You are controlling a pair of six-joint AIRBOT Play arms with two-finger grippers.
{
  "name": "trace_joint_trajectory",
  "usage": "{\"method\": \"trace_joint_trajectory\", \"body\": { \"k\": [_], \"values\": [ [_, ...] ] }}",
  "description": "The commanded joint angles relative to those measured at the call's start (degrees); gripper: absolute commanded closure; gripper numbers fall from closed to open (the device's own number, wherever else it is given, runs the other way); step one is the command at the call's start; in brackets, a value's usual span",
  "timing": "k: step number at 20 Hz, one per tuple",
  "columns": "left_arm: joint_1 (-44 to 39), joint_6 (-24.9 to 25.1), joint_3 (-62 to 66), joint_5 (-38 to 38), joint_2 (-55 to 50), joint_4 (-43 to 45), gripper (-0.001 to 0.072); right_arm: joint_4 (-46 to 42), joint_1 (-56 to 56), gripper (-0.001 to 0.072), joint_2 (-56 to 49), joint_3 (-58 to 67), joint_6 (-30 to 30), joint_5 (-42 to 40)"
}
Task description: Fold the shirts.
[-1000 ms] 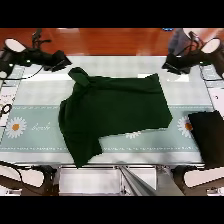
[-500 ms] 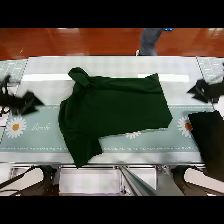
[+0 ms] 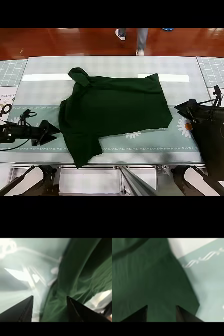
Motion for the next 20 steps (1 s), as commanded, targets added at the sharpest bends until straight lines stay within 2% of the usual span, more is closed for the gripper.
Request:
{"method": "trace_joint_trajectory", "body": {
  "k": [1,7,8,9,10,12,15,20],
  "values": [
    [-3.39,0.59,-2.16,-0.33,-0.24,-0.2,0.0203,1.11,-0.15,0.03,0.66,-1.11,-1.62,1.29],
    [-12.28,0.31,-4.09,9.31,-0.46,-7.91,0.0208,1.11,-0.15,0.0301,0.66,-1.11,-1.6,1.6],
    [-14.16,-0.5,-4.07,11.41,-0.46,-8.57,0.0269,1.11,-0.15,0.0301,0.66,-1.11,-1.6,1.6],
    [-15.96,-1.14,-3.98,13.03,-0.46,-8.52,0.0498,1.11,-0.15,0.0301,0.66,-1.11,-1.57,1.57],
    [-17.4,-0.33,-3.76,13.79,-0.44,-8.55,0.0683,0.98,-0.17,0.0301,0.66,-1.11,-1.57,1.6],
    [-18.49,0.57,-3.19,13.46,-0.44,-8.52,0.0685,-2.43,-0.15,0.0301,0.66,-1.14,-0.59,3.04],
    [-18.38,0.59,-3.1,13.31,-0.44,-8.52,0.0685,-11.82,-0.15,0.0301,0.66,-1.14,4.22,5.22],
    [-18.38,0.57,-3.13,12.92,-0.44,-8.52,0.0685,-11.41,-0.07,0.0301,-5.16,-1.11,6.14,5.92]
  ]
}}
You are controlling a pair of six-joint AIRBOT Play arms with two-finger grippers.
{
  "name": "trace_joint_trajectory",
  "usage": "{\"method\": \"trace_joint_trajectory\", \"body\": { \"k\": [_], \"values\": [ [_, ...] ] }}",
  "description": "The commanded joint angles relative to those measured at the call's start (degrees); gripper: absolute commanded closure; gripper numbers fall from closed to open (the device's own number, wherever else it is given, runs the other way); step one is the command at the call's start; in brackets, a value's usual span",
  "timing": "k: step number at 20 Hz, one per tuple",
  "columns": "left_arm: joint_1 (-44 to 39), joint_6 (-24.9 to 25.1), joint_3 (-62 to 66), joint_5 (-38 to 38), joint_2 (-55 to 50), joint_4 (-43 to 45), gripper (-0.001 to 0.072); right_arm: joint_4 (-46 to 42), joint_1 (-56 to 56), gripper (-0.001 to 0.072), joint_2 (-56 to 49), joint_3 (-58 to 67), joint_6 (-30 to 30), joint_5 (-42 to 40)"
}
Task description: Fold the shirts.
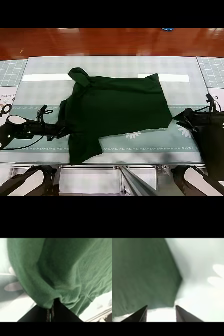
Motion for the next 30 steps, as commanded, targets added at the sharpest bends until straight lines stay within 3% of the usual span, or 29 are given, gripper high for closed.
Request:
{"method": "trace_joint_trajectory", "body": {
  "k": [1,6,7,9,11,15,20,22,25,30],
  "values": [
    [-0.2,0.0,0.07,-0.07,0.02,-0.15,0.0685,-0.02,0.68,0.0301,-4.61,-0.02,1.05,0.0],
    [-0.2,-0.04,0.24,-0.04,0.02,-0.17,0.0685,6.93,7.15,0.0301,-13.92,1.36,-0.44,-7.52],
    [-0.2,-0.04,0.55,-0.04,0.02,-0.17,0.0685,9.09,8.35,0.0335,-15.39,2.73,-0.72,-8.2],
    [-0.2,-0.02,1.88,0.17,0.02,-0.17,0.0685,10.71,11.34,0.0461,-17.33,5.88,-0.72,-8.55],
    [-0.2,-0.02,4.52,0.55,0.02,-0.17,0.0685,10.71,14.62,0.0692,-18.51,9.07,-0.92,-8.13],
    [-0.17,-0.92,18.51,-3.72,0.52,-0.2,0.0685,10.27,19.12,0.0694,-16.59,22.53,-2.51,-0.37],
    [-0.11,-4.68,50.47,-6.8,1.42,2.97,0.0686,10.03,19.76,0.0694,-5.53,50.14,2.78,0.33],
    [0.31,-9.94,63.54,-6.69,1.31,7.13,0.0685,4.68,22.47,0.0694,-2.14,61.07,4.48,1.07],
    [1.49,-10.82,81.15,-9.22,1.9,7.17,0.0685,-7.78,23.65,0.0694,1.88,75.1,9.11,4.48],
    [4.44,-10.8,96.06,-11.15,7.67,7.21,0.0686,-13.14,23.65,0.0694,11.04,81.88,9.75,5.51]
  ]
}}
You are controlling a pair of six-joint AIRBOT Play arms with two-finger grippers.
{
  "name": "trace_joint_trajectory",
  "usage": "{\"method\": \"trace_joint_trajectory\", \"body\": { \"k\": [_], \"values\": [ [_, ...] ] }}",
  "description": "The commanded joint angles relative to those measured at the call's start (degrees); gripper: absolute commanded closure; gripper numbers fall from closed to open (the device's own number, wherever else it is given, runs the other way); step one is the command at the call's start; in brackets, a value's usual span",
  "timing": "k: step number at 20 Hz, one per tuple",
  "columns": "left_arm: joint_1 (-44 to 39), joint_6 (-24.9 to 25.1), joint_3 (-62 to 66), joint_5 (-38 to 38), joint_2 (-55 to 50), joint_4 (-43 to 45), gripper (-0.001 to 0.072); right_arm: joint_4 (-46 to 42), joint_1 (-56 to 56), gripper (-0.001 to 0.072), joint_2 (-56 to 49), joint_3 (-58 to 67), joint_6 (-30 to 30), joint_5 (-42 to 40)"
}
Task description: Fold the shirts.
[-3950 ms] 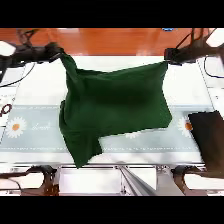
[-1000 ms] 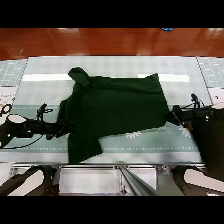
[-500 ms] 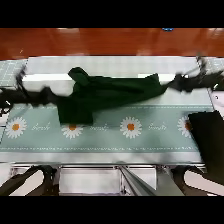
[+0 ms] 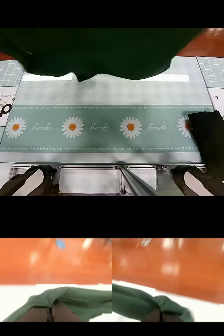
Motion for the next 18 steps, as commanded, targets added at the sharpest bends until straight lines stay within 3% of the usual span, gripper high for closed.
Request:
{"method": "trace_joint_trajectory", "body": {
  "k": [1,6,9,11,14,18],
  "values": [
    [2.45,-0.68,8.52,-1.25,5.6,0.98,0.0685,-5.51,0.31,0.0693,7.21,4.74,1.29,2.01],
    [2.99,-0.48,8.52,-4.52,17.4,10.4,0.0685,-8.9,0.31,0.0693,15.8,4.74,1.36,7.98],
    [-3.52,-0.74,8.37,-6.23,22.95,16.79,0.0685,-10.93,0.31,0.0693,18.95,4.74,2.73,12.17],
    [-7.78,-3.43,7.13,-10.62,24.98,22.86,0.0685,-13.35,0.31,0.0693,20.04,4.68,4.17,14.91],
    [-9.99,-7.23,0.17,-13.03,25.88,29.35,0.0685,-14.08,0.31,0.0693,20.13,1.42,4.94,15.91],
    [-9.99,-8.81,-18.82,-6.91,24.65,28.44,0.0686,-12.63,0.31,0.0693,20.11,-14.75,5.6,12.22]
  ]
}}
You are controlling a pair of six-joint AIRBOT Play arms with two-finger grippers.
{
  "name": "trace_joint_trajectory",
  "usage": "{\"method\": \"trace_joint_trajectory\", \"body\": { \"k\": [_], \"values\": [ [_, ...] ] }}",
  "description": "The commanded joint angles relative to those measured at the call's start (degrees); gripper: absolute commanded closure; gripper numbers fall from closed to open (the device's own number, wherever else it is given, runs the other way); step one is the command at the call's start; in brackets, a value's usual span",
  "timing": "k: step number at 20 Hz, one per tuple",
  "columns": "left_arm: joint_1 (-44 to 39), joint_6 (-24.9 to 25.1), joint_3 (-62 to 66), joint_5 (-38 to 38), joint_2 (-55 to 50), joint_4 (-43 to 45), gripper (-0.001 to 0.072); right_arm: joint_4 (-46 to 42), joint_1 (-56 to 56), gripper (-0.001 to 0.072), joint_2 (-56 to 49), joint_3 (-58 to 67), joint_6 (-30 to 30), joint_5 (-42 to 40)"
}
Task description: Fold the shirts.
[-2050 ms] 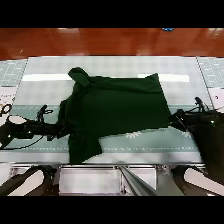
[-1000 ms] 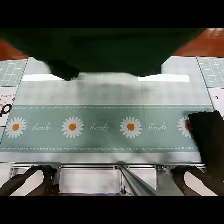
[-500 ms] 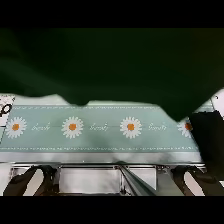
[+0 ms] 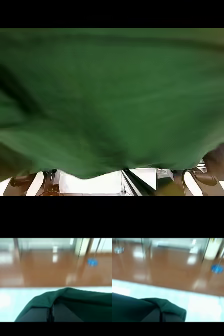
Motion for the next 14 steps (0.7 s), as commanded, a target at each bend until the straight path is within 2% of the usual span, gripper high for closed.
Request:
{"method": "trace_joint_trajectory", "body": {
  "k": [1,4,7,9,11,14],
  "values": [
    [-0.79,-1.95,-16.04,5.73,-1.44,0.28,0.0686,0.22,0.02,0.0693,-0.07,-14.05,0.52,-4.94],
    [-0.81,0.17,-28.02,13.55,-8.85,-6.71,0.0685,2.95,0.04,0.0693,-4.9,-28.39,-2.1,-13.55],
    [-1.03,0.94,-32.74,24.13,-21.73,-8.04,0.0686,5.77,0.04,0.0693,-16.28,-36.11,-5.27,-23.37],
    [-1.03,1.51,-30.91,29.07,-32.28,-8.61,0.0685,6.73,0.04,0.0693,-26.67,-36.15,-5.75,-30.93],
    [-1.05,0.87,-25.0,29.4,-43.85,-8.85,0.0686,9.66,0.04,0.0693,-36.48,-34.53,-7.34,-39.52],
    [-1.81,0.59,-13.46,29.33,-59.06,-11.69,0.0685,10.73,0.04,0.0693,-51.36,-25.55,-7.41,-40.17]
  ]
}}
